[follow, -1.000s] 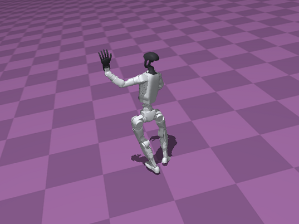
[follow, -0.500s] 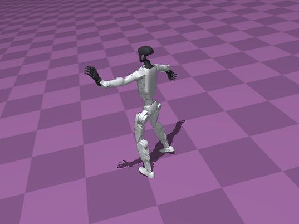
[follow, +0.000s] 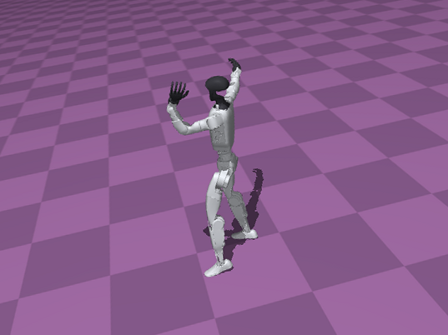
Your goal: Dance
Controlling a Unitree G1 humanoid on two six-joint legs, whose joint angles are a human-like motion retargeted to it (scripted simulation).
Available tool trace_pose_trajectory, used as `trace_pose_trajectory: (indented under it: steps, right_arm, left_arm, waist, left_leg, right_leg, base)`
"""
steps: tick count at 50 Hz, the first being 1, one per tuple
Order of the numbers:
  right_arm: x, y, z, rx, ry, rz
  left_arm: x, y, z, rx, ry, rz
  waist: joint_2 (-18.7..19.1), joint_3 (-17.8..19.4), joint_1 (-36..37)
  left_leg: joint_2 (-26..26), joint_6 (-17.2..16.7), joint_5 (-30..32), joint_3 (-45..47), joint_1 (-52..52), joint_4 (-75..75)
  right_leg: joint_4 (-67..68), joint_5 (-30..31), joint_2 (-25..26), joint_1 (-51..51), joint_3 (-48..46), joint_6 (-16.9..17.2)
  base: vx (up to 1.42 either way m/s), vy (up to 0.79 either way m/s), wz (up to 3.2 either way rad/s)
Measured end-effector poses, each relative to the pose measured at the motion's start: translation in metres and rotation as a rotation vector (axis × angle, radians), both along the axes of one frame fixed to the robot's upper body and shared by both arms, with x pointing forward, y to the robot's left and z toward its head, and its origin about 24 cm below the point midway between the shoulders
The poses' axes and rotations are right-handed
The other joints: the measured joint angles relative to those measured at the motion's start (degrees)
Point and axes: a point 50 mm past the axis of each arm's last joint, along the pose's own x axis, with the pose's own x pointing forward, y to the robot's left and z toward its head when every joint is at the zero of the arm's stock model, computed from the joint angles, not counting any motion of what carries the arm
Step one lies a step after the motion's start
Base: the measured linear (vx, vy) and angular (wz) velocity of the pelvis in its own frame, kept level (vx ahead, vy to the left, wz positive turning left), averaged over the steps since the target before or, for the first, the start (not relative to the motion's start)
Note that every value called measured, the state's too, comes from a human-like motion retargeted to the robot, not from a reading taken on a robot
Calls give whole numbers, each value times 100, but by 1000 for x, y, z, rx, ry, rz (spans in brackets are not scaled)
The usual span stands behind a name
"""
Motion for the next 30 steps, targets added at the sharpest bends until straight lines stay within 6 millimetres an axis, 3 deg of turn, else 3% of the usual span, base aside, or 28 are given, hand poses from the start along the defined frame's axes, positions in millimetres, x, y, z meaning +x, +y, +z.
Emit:
trace_pose_trajectory:
  steps: [3, 6, 10, 12, 14, 22, 30]
  right_arm:
    - [33, 19, 32, -370, -427, 62]
    - [70, 59, 57, -727, -851, 131]
    - [84, 119, 81, -1149, -1264, 126]
    - [87, 135, 91, -1277, -1232, 117]
    - [89, 144, 99, -1338, -1183, 114]
    - [89, 175, 104, -1479, -1278, 213]
    - [89, 180, 97, -1468, -1331, 269]
  left_arm:
    - [-28, -31, -10, 4, -150, -74]
    - [-47, -57, -28, 20, -245, -147]
    - [-50, -80, -54, 2, -240, -200]
    - [-47, -99, -68, 7, -201, -258]
    - [-42, -117, -83, 46, -131, -324]
    - [-29, -154, -136, 304, 108, -457]
    - [-28, -169, -175, 523, 224, -483]
  waist:
    - [-154, 27, -146]
    - [-280, 12, -423]
    - [-298, 37, -642]
    - [-337, 29, -697]
    - [-327, 37, -763]
    - [-95, 132, -862]
    - [94, 60, -880]
  left_leg:
    - [33, 115, 289, -368, -270, 112]
    - [72, 195, 603, -695, -658, 368]
    - [51, -109, 710, -1045, -1163, 828]
    - [-63, -158, 299, -1165, -1487, 1292]
    - [-4, -4, 47, -904, -1749, 1699]
    - [-150, -66, 687, -868, -2411, 2312]
    - [157, 730, 604, -737, -3331, 3203]
  right_leg:
    - [-28, -17, 80, -14, -118, -101]
    - [23, -49, 146, -68, -234, -159]
    - [127, -89, 249, -179, -395, -251]
    - [171, -99, 248, -249, -469, -250]
    - [236, -104, 272, -333, -562, -261]
    - [907, -482, 669, -796, -571, -300]
    - [1754, -878, 1130, -1436, -352, -203]
  base:
    - [-22, -19, 46]
    - [-21, -17, 34]
    - [-21, -12, 26]
    - [-15, -8, 32]
    - [-13, -4, 40]
    - [-6, 0, 17]
    - [0, -1, -5]
